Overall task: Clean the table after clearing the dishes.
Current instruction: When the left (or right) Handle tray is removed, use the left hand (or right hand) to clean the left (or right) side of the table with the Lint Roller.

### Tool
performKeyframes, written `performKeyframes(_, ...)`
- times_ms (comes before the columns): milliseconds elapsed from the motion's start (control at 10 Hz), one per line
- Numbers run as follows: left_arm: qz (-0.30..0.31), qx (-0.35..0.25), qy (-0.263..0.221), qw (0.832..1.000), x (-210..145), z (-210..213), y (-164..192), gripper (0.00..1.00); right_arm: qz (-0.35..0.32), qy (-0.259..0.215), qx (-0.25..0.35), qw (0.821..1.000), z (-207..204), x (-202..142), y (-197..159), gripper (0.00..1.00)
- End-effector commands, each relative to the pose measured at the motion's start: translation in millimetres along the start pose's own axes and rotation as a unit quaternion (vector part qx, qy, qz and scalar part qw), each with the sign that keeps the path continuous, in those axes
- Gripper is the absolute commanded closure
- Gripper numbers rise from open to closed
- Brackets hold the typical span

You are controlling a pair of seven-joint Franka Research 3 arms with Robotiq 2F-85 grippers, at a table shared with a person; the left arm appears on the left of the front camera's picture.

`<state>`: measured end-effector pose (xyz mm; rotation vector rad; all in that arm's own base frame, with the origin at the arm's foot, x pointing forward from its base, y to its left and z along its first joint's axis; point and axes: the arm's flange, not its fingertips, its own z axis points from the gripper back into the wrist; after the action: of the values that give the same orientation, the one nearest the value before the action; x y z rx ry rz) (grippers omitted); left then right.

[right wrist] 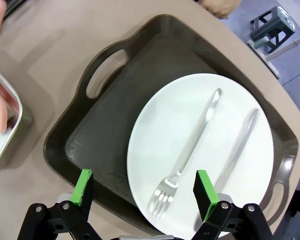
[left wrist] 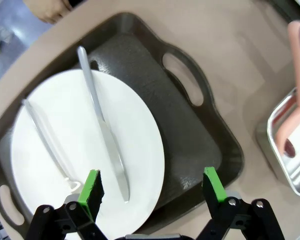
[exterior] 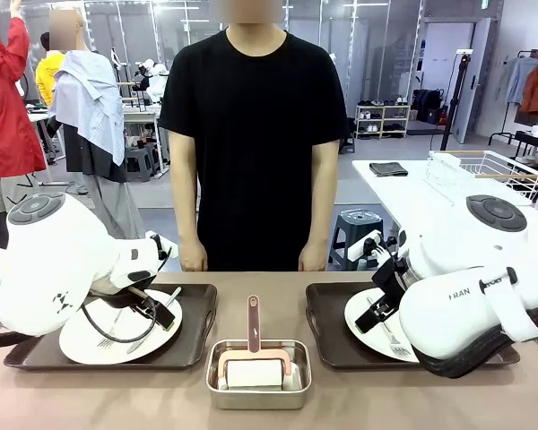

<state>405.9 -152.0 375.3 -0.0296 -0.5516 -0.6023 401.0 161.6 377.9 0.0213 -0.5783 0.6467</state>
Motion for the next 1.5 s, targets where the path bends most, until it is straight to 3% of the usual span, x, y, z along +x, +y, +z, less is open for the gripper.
performKeyframes(0, 0.014, -0.023, 0.000, 1.000, 19, 13, 15, 0.00, -0.023, 0.003, 0.015, 1.000, 16, 24, -26, 0.00)
performKeyframes(300, 0.050, -0.082, 0.021, 0.995, 49, 30, 45, 0.00, -0.034, 0.017, 0.066, 0.997, 27, 57, -63, 0.00)
performKeyframes(400, 0.069, -0.112, 0.022, 0.991, 58, 41, 63, 0.00, -0.056, 0.024, 0.118, 0.991, 30, 69, -84, 0.00)
performKeyframes(500, 0.087, -0.187, 0.017, 0.978, 66, 58, 90, 0.00, -0.083, 0.018, 0.180, 0.980, 40, 78, -111, 0.00)
performKeyframes(700, 0.122, -0.329, -0.020, 0.936, 60, 87, 152, 0.00, -0.149, -0.008, 0.299, 0.943, 63, 70, -162, 0.00)
performKeyframes(900, 0.194, -0.420, -0.080, 0.883, 35, 94, 218, 0.00, -0.271, -0.033, 0.381, 0.883, 86, 36, -223, 0.00)
performKeyframes(1100, 0.247, -0.447, -0.142, 0.848, -15, 110, 267, 0.00, -0.387, -0.058, 0.360, 0.847, 124, -32, -251, 0.00)
performKeyframes(1200, 0.274, -0.446, -0.161, 0.837, -43, 118, 288, 0.00, -0.428, -0.095, 0.360, 0.823, 140, -73, -266, 0.00)
performKeyframes(1400, 0.313, -0.437, -0.151, 0.830, -91, 128, 322, 0.00, -0.486, -0.118, 0.370, 0.783, 142, -137, -325, 0.00)
